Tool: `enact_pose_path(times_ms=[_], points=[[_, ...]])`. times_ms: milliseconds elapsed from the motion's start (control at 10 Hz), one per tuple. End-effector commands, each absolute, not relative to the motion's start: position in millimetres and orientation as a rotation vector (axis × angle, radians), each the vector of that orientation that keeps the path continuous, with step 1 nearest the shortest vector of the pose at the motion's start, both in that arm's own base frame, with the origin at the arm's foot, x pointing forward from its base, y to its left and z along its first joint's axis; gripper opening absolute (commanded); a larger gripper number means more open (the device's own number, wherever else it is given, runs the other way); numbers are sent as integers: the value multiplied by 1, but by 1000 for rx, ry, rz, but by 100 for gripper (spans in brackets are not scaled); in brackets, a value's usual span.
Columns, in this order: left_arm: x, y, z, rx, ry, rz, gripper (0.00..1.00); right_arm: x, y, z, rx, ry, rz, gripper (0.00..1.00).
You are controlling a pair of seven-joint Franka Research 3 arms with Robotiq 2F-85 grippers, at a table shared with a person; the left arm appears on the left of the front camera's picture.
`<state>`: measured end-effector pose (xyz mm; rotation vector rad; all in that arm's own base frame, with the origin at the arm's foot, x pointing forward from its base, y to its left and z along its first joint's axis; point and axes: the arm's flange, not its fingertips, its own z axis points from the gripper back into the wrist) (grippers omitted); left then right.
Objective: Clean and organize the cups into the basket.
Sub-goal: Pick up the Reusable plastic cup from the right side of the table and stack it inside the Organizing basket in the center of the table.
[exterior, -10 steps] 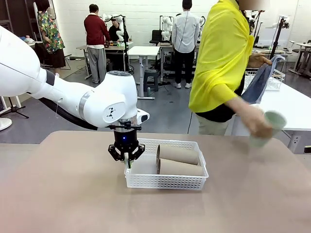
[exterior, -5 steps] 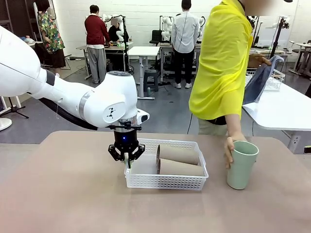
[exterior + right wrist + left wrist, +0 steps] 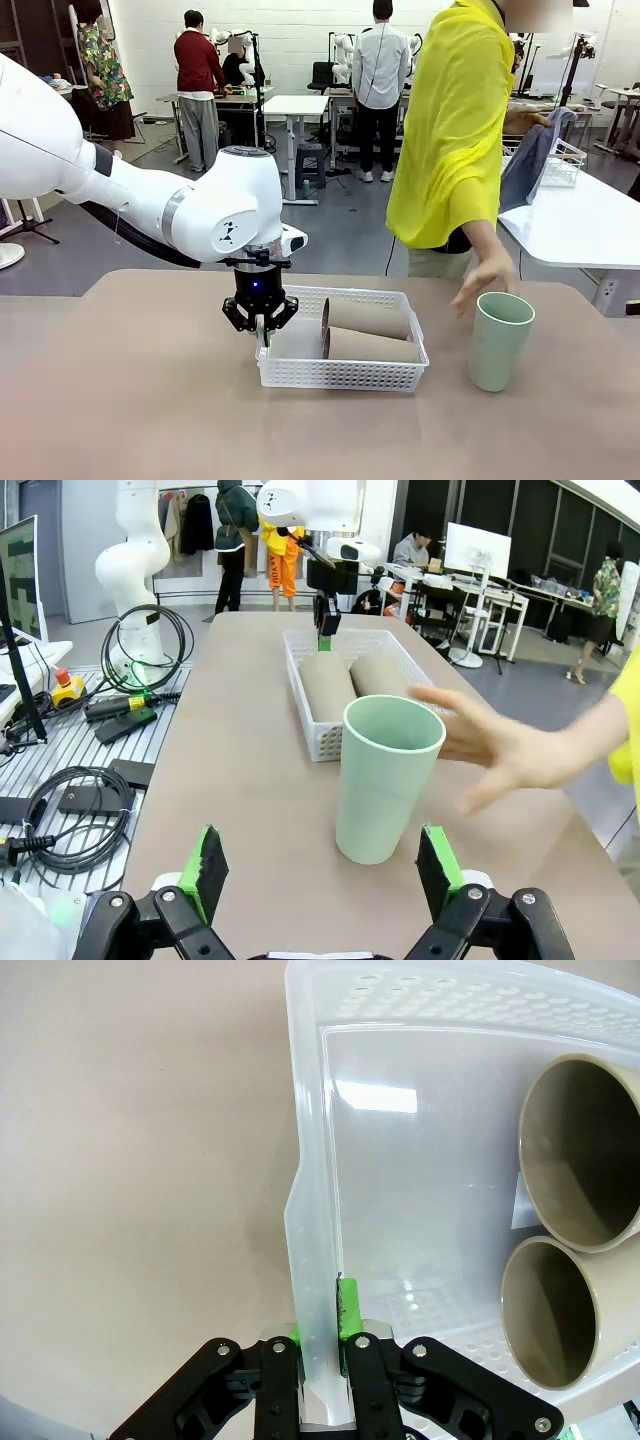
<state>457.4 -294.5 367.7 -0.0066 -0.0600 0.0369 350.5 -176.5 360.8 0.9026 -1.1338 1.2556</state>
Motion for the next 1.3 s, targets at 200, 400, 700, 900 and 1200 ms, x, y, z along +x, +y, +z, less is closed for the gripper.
enact_pose_path(times_ms=[200, 400, 700, 900, 1200], points=[[457, -296, 370, -11, -66, 38, 0, 347, -174, 361, 901, -1138, 1243, 100], [457, -296, 370, -11, -66, 38, 0, 368, -158, 342, 974, -1026, 1322, 100], [457, -296, 370, -11, -66, 38, 0, 417, -109, 306, 1017, -881, 1414, 100], [457, -296, 370, -11, -66, 38, 0, 432, -80, 297, 1017, -824, 1500, 100], [457, -296, 370, -11, -66, 38, 0, 443, -63, 295, 973, -837, 1421, 100]])
